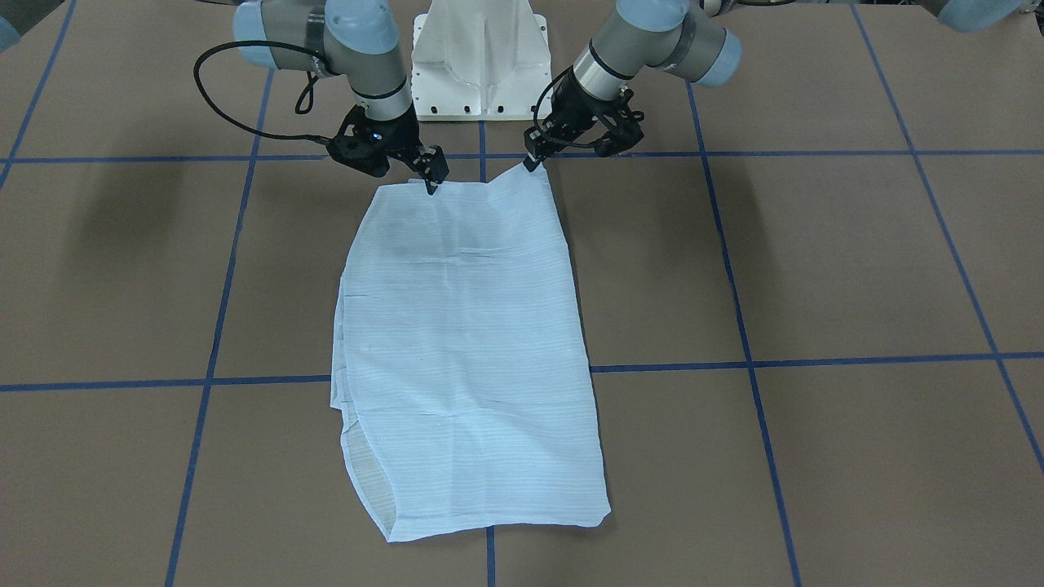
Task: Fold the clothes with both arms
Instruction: 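Grasp the shirt's near edge corners with both grippers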
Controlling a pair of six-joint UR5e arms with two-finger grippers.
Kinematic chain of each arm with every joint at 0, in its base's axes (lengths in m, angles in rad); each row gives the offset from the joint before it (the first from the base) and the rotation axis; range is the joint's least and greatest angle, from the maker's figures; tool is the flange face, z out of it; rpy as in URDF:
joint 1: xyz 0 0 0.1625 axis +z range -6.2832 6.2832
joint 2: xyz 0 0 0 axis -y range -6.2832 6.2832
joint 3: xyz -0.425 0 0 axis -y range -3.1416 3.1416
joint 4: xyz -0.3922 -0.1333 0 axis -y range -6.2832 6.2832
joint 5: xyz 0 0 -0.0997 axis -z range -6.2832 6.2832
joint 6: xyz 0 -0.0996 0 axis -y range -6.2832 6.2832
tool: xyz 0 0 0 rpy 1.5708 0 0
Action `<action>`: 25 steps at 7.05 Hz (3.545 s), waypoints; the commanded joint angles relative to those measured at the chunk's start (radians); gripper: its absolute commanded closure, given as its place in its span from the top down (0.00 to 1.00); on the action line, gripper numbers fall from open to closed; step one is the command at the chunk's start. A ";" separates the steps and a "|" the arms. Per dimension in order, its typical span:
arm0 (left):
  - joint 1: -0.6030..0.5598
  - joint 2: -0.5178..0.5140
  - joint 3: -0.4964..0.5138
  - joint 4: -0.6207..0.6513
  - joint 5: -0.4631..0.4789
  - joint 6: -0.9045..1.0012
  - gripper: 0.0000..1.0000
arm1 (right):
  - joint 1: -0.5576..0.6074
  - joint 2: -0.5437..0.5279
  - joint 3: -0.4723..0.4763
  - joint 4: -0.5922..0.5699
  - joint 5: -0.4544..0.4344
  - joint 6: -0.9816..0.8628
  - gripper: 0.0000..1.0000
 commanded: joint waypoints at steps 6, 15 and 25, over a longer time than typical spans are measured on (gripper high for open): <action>0.002 0.001 0.004 0.000 0.000 0.000 0.00 | -0.007 0.001 -0.027 0.000 -0.002 -0.001 1.00; 0.000 0.008 0.007 0.000 0.000 0.002 0.00 | -0.011 0.007 -0.035 0.003 -0.002 -0.009 0.87; 0.000 0.009 0.008 0.000 0.000 0.002 0.00 | -0.008 0.018 -0.037 0.006 -0.002 -0.007 0.49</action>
